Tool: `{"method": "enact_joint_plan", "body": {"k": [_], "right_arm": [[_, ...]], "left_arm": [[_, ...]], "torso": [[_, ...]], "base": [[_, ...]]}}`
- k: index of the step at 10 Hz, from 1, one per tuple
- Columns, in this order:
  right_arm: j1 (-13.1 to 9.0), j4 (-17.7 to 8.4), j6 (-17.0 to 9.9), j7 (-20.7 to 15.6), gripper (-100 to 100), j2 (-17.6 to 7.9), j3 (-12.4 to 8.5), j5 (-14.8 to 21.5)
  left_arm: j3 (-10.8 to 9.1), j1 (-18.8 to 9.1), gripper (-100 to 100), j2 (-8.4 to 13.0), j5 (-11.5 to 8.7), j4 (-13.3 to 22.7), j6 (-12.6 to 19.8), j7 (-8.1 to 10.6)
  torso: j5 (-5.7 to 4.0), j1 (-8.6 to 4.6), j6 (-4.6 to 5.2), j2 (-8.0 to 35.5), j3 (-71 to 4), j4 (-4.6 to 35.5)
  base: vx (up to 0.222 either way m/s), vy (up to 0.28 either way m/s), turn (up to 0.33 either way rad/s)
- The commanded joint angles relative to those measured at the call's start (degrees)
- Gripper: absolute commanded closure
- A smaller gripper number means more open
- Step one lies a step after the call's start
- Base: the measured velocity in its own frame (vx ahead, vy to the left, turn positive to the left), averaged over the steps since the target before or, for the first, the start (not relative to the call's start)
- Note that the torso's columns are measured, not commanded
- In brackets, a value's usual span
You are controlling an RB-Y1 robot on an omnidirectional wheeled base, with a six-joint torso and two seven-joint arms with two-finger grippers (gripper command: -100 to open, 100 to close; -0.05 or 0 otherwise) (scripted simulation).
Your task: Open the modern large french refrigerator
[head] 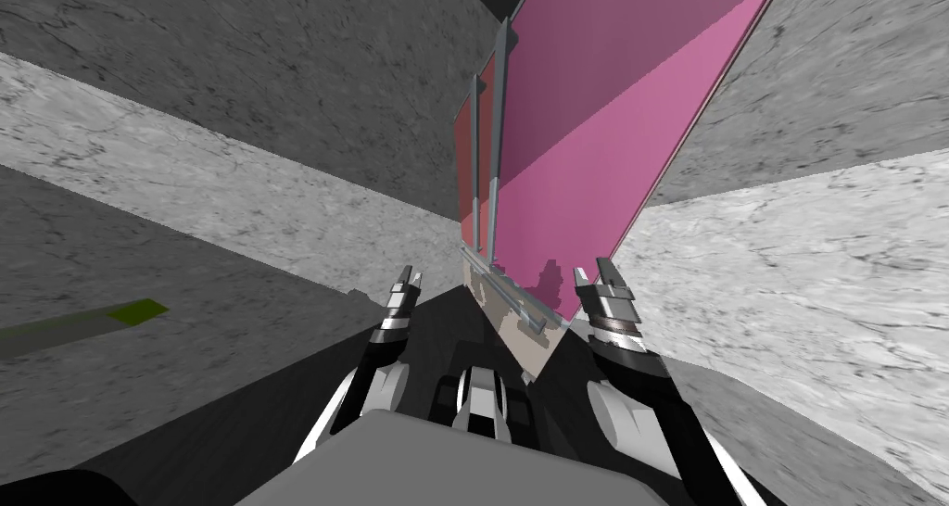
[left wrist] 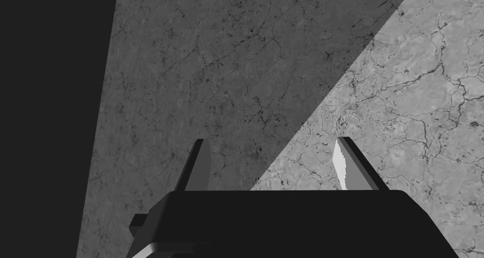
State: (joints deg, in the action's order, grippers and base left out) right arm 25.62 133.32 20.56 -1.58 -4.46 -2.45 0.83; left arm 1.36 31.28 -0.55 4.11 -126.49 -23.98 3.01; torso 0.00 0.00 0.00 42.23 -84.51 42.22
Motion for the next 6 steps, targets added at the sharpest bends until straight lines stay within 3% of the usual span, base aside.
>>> {"method": "enact_joint_plan", "body": {"k": [1, 2, 3, 4, 5, 6], "right_arm": [[-1.2, -3.0, -3.4, -0.5, -100, -1.6, -0.1, 3.3], [-1.8, -5.0, -5.7, -0.9, -100, -2.5, 0.1, 5.8], [-1.8, -5.0, -5.7, -0.9, -100, -2.5, 0.1, 5.8], [-2.4, -7.3, -8.3, -1.2, -100, -3.2, 0.2, 8.3], [-2.4, -7.3, -8.3, -1.2, -100, -3.2, 0.2, 8.5], [-3.1, -9.1, -11.2, -1.6, -100, -4.0, 0.4, 10.8]], "left_arm": [[0.0, 0.0, 0, 0.0, 0.0, 0.0, 0.0, 0.0], [0.0, 0.0, 0, 0.0, 0.0, 0.0, 0.0, 0.0], [0.0, 0.0, 0, 0.0, 0.0, 0.0, 0.0, 0.0], [0.0, 0.0, 0, 0.0, 0.0, 0.0, 0.0, 0.0], [0.0, 0.0, 0, 0.0, 0.0, 0.0, 0.0, 0.0], [0.0, 0.0, 0, 0.0, 0.0, 0.0, 0.0, 0.0]], "torso": [[0.0, 0.01, 0.0, 0.0, 0.0, 0.1], [0.01, 0.0, 0.03, 0.0, -0.1, 0.1], [0.0, 0.01, 0.0, 0.0, -0.1, 0.1], [0.01, 0.01, 0.01, 0.0, -0.1, 0.1], [0.0, 0.01, -0.01, 0.0, -0.1, 0.1], [0.0, 0.01, 0.02, 0.1, -0.1, 0.1]], "base": [[-0.009, -0.008, 0.062], [-0.008, -0.005, 0.113], [-0.005, -0.005, 0.08], [-0.008, -0.004, 0.153], [-0.007, -0.006, 0.087], [-0.01, -0.006, 0.178]]}}
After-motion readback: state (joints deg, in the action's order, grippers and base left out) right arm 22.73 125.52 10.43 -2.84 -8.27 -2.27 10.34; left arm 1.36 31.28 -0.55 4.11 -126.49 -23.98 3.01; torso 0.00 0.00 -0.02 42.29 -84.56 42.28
